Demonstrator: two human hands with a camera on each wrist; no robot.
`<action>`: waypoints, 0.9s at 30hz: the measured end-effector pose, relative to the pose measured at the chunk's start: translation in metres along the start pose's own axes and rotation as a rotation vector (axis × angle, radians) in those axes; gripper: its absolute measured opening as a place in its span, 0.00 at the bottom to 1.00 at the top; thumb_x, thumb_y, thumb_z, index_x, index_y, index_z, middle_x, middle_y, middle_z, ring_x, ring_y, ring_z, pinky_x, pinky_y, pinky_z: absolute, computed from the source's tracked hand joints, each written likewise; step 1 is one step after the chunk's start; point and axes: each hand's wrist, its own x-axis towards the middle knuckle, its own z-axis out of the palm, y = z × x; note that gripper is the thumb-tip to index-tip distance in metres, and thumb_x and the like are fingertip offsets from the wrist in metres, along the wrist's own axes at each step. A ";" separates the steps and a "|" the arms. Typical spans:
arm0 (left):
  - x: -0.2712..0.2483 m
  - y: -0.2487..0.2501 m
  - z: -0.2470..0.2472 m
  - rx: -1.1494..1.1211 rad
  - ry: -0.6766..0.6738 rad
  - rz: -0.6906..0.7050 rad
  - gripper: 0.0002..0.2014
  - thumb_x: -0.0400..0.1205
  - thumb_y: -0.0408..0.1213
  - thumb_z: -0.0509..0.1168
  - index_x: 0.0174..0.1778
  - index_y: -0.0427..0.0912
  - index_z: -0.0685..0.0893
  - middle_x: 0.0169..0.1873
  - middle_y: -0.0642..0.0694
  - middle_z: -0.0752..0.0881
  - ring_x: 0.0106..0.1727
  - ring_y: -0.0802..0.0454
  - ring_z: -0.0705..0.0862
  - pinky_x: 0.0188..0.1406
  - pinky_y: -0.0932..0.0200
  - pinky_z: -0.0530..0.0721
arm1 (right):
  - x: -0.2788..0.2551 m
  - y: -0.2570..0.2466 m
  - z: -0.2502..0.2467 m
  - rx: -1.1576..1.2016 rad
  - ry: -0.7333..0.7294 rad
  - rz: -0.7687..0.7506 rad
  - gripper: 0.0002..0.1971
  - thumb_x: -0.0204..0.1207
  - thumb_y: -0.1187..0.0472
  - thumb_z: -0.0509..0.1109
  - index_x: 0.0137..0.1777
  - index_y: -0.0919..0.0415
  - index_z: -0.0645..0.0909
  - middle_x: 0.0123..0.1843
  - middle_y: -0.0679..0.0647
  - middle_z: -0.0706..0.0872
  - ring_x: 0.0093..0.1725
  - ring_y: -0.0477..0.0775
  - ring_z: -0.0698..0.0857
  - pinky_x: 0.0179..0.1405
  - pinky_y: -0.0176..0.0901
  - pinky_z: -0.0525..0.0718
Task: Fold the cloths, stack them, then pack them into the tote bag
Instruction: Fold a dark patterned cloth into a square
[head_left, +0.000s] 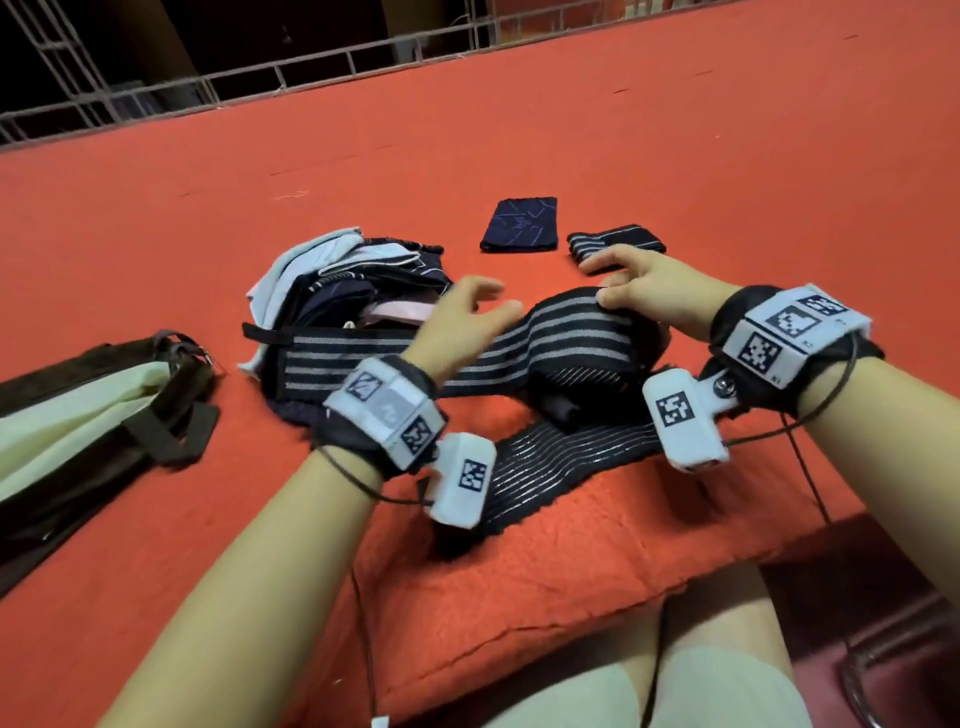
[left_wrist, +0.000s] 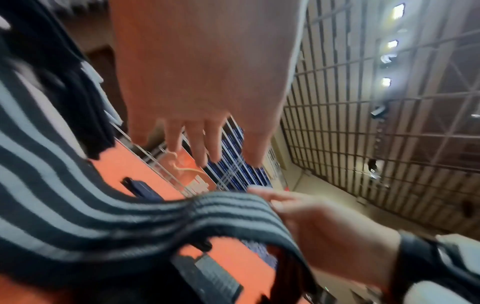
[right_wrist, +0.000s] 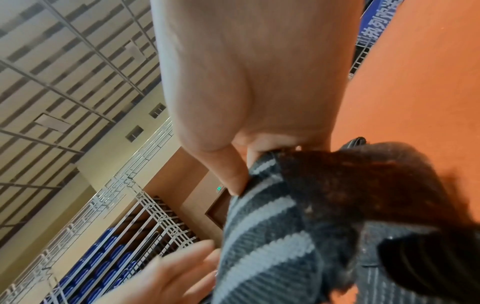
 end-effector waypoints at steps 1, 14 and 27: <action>0.001 0.007 0.015 0.060 -0.150 0.025 0.21 0.82 0.42 0.65 0.70 0.40 0.75 0.68 0.46 0.78 0.65 0.56 0.77 0.63 0.68 0.70 | 0.000 -0.002 0.000 0.012 0.000 0.001 0.17 0.78 0.75 0.62 0.63 0.58 0.74 0.36 0.49 0.78 0.36 0.48 0.76 0.40 0.36 0.76; 0.035 0.026 0.045 0.224 -0.226 0.201 0.16 0.80 0.40 0.68 0.30 0.49 0.68 0.28 0.54 0.73 0.32 0.57 0.72 0.31 0.71 0.69 | -0.019 0.027 -0.030 -0.134 0.102 0.134 0.08 0.75 0.57 0.71 0.52 0.53 0.77 0.41 0.49 0.80 0.40 0.46 0.77 0.39 0.37 0.74; 0.032 0.019 0.025 0.302 -0.149 0.123 0.13 0.77 0.46 0.69 0.55 0.48 0.80 0.48 0.52 0.82 0.50 0.54 0.81 0.55 0.59 0.79 | -0.018 0.035 -0.005 0.286 0.104 0.018 0.11 0.81 0.69 0.62 0.41 0.54 0.79 0.34 0.53 0.78 0.27 0.47 0.74 0.29 0.42 0.70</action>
